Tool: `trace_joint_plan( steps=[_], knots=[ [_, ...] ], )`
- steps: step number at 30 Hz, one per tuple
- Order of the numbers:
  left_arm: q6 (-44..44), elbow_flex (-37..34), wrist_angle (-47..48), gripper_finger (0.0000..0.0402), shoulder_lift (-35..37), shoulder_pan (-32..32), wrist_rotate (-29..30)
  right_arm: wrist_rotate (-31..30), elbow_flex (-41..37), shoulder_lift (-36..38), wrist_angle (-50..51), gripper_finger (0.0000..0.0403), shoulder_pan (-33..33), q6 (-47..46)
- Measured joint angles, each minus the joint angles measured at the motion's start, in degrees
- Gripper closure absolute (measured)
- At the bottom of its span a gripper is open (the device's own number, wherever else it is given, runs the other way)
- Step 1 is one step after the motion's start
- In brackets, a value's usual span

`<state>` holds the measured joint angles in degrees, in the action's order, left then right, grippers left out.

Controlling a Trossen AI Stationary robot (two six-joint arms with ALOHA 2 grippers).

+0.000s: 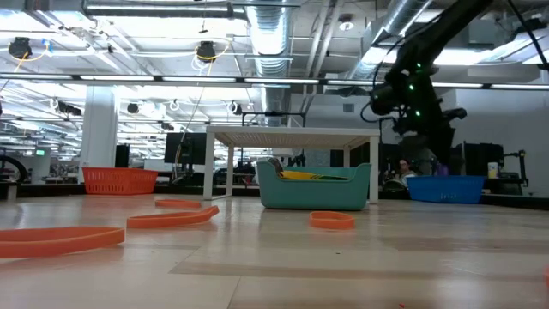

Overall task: Pick & Place Office Desk Supplies
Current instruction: Put the purple keychain into the blue bin, then put the yellow keychain into the blue bin

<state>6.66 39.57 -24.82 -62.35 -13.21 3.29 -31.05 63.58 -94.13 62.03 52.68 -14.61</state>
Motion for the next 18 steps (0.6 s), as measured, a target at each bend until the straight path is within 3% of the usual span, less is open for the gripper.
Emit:
trace_joint_plan(
  steps=[5, 18],
  knots=[
    [-0.02, 0.00, -0.02, 0.0294, 0.00, 0.00, 0.02, -0.10, -3.63, 0.00, -4.36, 0.0387, -0.41, 2.48],
    [-0.04, 0.00, 0.63, 0.0294, 0.00, 0.00, 0.20, -0.46, -3.87, 0.07, -9.32, 0.0258, -1.66, 5.57]
  ],
)
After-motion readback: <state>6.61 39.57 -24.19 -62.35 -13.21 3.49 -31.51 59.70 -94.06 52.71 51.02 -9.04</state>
